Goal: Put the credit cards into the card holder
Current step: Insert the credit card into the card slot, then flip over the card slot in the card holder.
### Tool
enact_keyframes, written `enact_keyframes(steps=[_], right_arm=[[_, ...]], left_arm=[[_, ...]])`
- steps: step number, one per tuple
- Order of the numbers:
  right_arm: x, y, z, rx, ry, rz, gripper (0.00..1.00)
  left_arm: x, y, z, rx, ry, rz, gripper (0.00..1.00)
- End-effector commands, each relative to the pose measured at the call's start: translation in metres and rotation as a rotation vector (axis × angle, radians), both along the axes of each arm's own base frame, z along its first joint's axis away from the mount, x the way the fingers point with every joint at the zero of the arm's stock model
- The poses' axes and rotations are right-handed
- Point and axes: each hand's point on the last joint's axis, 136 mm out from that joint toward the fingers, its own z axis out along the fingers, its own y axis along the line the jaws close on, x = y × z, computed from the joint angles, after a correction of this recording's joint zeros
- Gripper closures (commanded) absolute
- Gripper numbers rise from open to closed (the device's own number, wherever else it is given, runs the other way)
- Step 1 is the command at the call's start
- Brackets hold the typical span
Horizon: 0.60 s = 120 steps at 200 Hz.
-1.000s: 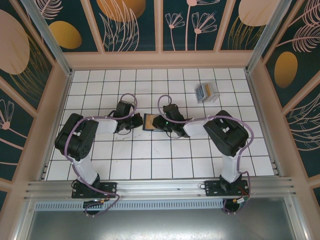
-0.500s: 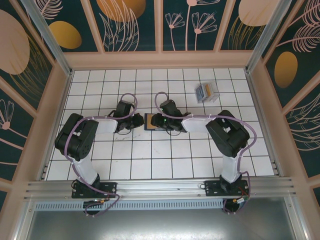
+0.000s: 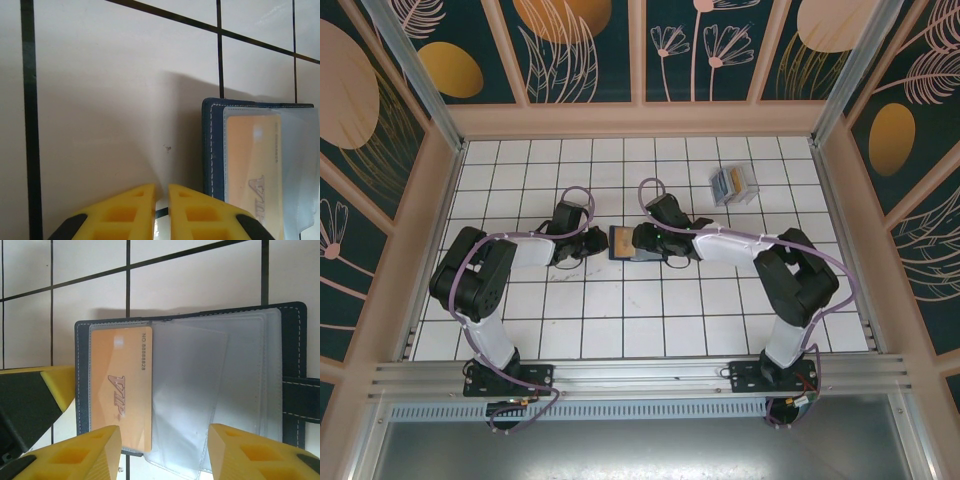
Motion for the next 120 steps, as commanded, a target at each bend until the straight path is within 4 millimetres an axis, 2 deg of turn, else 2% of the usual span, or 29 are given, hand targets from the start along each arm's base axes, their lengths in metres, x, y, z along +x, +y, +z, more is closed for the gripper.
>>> enact_keyframes(steps=[1, 57, 92, 120], right_arm=[[-0.003, 0.001, -0.01, 0.027, 0.044, -0.008, 0.51], [-0.009, -0.003, -0.036, 0.032, 0.134, -0.044, 0.51], [-0.015, -0.006, -0.043, 0.039, 0.168, -0.062, 0.5], [-0.019, 0.009, -0.042, 0.123, 0.195, -0.028, 0.52]], left_arm=[[-0.02, -0.001, -0.014, -0.008, 0.072, -0.028, 0.83], [-0.024, 0.003, -0.018, 0.012, 0.081, -0.03, 0.83], [-0.023, 0.001, -0.017, -0.004, 0.078, -0.029, 0.83], [-0.023, -0.002, -0.017, -0.018, 0.083, -0.035, 0.83]])
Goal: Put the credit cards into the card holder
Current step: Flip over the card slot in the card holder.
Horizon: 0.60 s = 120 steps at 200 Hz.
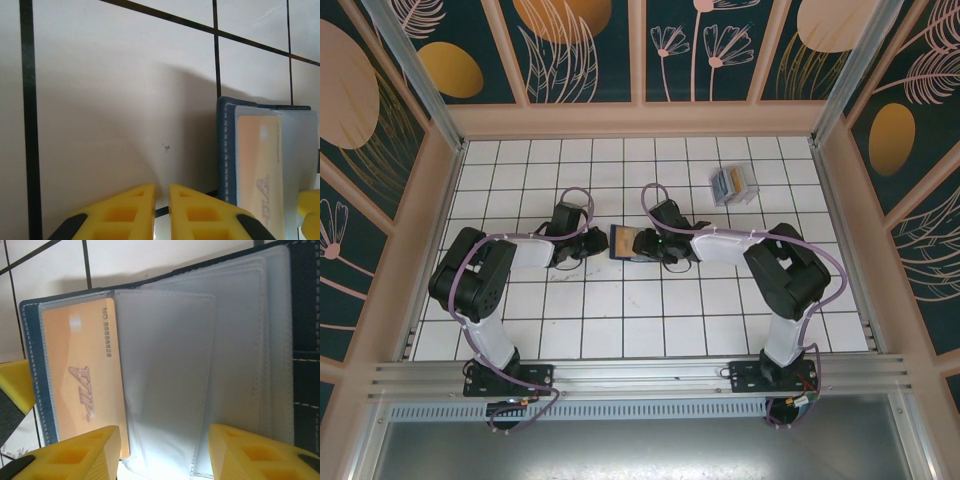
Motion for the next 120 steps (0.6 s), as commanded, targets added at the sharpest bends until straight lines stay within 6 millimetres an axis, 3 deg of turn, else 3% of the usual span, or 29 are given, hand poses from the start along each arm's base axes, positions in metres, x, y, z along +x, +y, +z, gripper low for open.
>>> enact_keyframes(steps=[1, 49, 75, 103, 120], right_arm=[[-0.009, 0.009, -0.01, 0.073, 0.059, 0.015, 0.52], [0.0, 0.018, 0.002, 0.124, 0.018, 0.019, 0.8], [0.004, 0.008, 0.008, 0.084, -0.016, 0.003, 0.86], [0.006, -0.002, 0.015, 0.054, -0.051, -0.012, 0.86], [0.007, -0.006, 0.017, 0.045, -0.061, -0.018, 0.92]], left_arm=[[-0.022, -0.002, -0.018, -0.005, 0.095, -0.032, 0.83], [-0.021, -0.001, -0.019, 0.006, 0.095, -0.035, 0.84], [-0.022, 0.0, -0.02, 0.017, 0.102, -0.038, 0.84], [-0.022, 0.0, -0.019, 0.009, 0.096, -0.03, 0.84], [-0.023, 0.0, -0.021, 0.013, 0.104, -0.032, 0.84]])
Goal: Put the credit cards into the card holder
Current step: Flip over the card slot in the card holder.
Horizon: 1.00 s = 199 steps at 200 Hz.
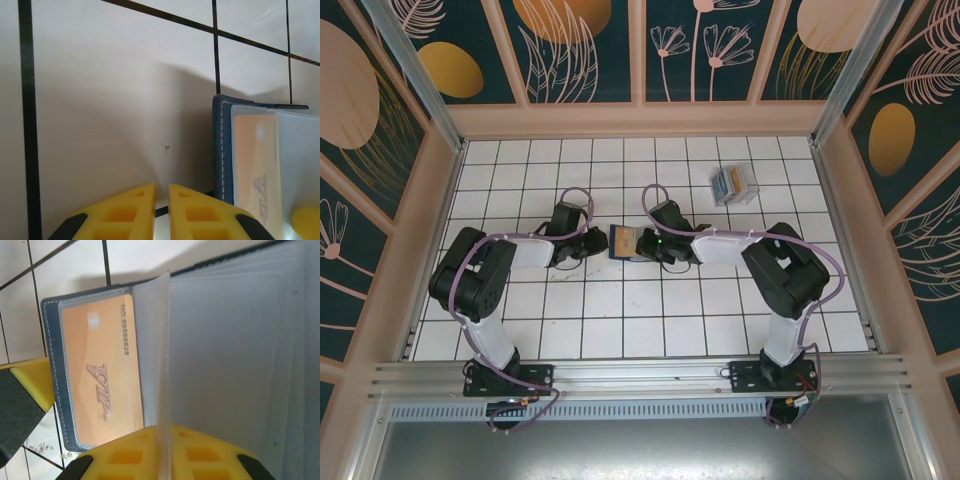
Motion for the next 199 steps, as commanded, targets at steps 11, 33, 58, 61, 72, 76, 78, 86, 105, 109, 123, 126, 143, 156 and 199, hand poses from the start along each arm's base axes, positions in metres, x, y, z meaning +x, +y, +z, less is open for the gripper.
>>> enact_keyframes(steps=[11, 33, 58, 61, 72, 76, 78, 86, 105, 109, 123, 126, 143, 156, 199], right_arm=[[0.004, -0.013, 0.015, -0.018, -0.048, -0.017, 0.93], [0.004, -0.017, 0.017, -0.028, -0.059, -0.02, 0.94], [0.005, -0.017, 0.022, -0.024, -0.072, -0.023, 0.94], [0.005, -0.017, 0.023, -0.023, -0.073, -0.022, 0.94], [0.005, -0.017, 0.025, -0.021, -0.082, -0.017, 0.94], [0.005, -0.017, 0.026, -0.02, -0.086, -0.015, 0.93], [0.005, -0.017, 0.026, -0.02, -0.087, -0.015, 0.93], [0.005, -0.017, 0.028, -0.019, -0.092, -0.01, 0.88], [0.006, -0.013, 0.031, -0.009, -0.098, 0.006, 0.81], [0.006, -0.012, 0.031, -0.004, -0.1, 0.011, 0.8], [0.007, -0.008, 0.034, 0.014, -0.115, 0.024, 0.79], [0.007, -0.007, 0.034, 0.018, -0.118, 0.026, 0.79], [0.01, 0.0, 0.036, 0.042, -0.114, 0.042, 0.79], [0.011, 0.007, 0.037, 0.063, -0.114, 0.053, 0.76], [0.019, 0.021, 0.046, 0.118, -0.13, 0.076, 0.7]], left_arm=[[-0.023, 0.0, -0.02, 0.013, 0.1, -0.029, 0.84], [-0.022, 0.0, -0.021, 0.02, 0.099, -0.033, 0.84], [-0.025, 0.002, -0.024, 0.024, 0.106, -0.028, 0.84], [-0.025, 0.002, -0.024, 0.023, 0.106, -0.028, 0.84], [-0.026, 0.002, -0.026, 0.022, 0.109, -0.029, 0.84], [-0.025, 0.001, -0.026, 0.021, 0.109, -0.031, 0.84], [-0.025, 0.001, -0.026, 0.02, 0.11, -0.031, 0.84], [-0.026, 0.001, -0.026, 0.02, 0.113, -0.032, 0.84], [-0.027, 0.002, -0.024, 0.014, 0.107, -0.024, 0.84], [-0.027, 0.002, -0.024, 0.014, 0.105, -0.024, 0.84], [-0.027, 0.002, -0.026, 0.017, 0.109, -0.028, 0.84], [-0.027, 0.002, -0.027, 0.02, 0.111, -0.028, 0.84], [-0.027, 0.001, -0.024, 0.013, 0.111, -0.026, 0.84], [-0.026, -0.002, -0.02, -0.016, 0.111, -0.032, 0.84], [-0.02, -0.002, -0.008, -0.057, 0.093, -0.027, 0.83]])
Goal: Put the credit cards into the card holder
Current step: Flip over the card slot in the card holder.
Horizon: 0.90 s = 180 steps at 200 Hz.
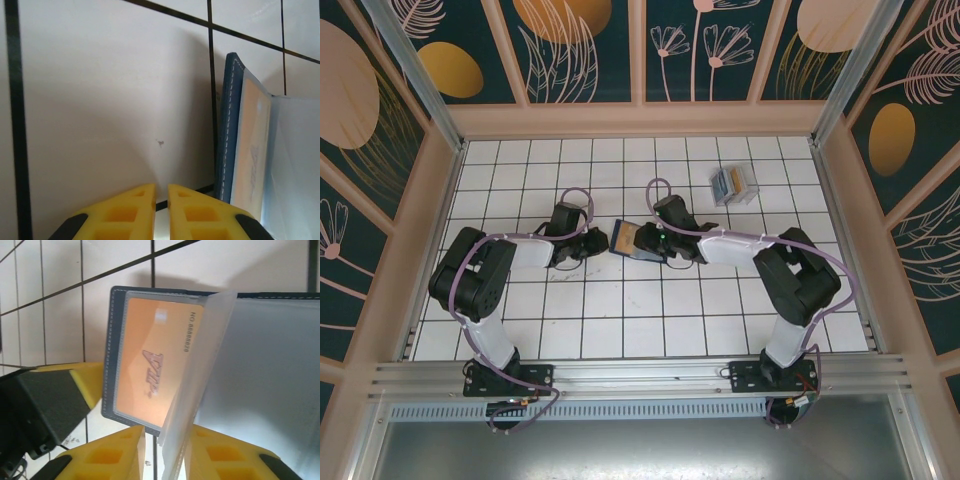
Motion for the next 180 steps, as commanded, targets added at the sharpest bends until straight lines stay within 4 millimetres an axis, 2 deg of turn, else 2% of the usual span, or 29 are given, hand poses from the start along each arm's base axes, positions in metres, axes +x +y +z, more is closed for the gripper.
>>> enact_keyframes(steps=[1, 15, 32, 53, 84, 140, 180], right_arm=[[0.013, 0.017, 0.017, 0.065, -0.046, 0.031, 0.7], [0.016, 0.021, 0.019, 0.074, -0.056, 0.038, 0.69], [0.018, 0.025, 0.017, 0.074, -0.053, 0.044, 0.69], [0.02, 0.03, 0.011, 0.086, -0.048, 0.054, 0.69], [0.019, 0.039, -0.004, 0.125, -0.005, 0.081, 0.69], [0.025, 0.049, 0.009, 0.275, 0.023, 0.118, 0.67], [0.035, 0.034, 0.022, 0.337, 0.023, 0.096, 0.65]], left_arm=[[-0.018, 0.001, -0.009, -0.032, 0.085, -0.014, 0.83], [-0.017, 0.0, -0.004, -0.127, 0.111, -0.017, 0.81], [-0.014, -0.001, 0.008, -0.24, 0.112, -0.007, 0.72], [-0.011, 0.001, 0.016, -0.244, 0.087, 0.0, 0.63], [-0.007, -0.001, 0.019, -0.276, 0.09, 0.005, 0.58], [-0.001, -0.01, 0.023, -0.358, 0.088, -0.007, 0.49], [0.002, -0.013, 0.018, -0.35, 0.102, -0.019, 0.47]])
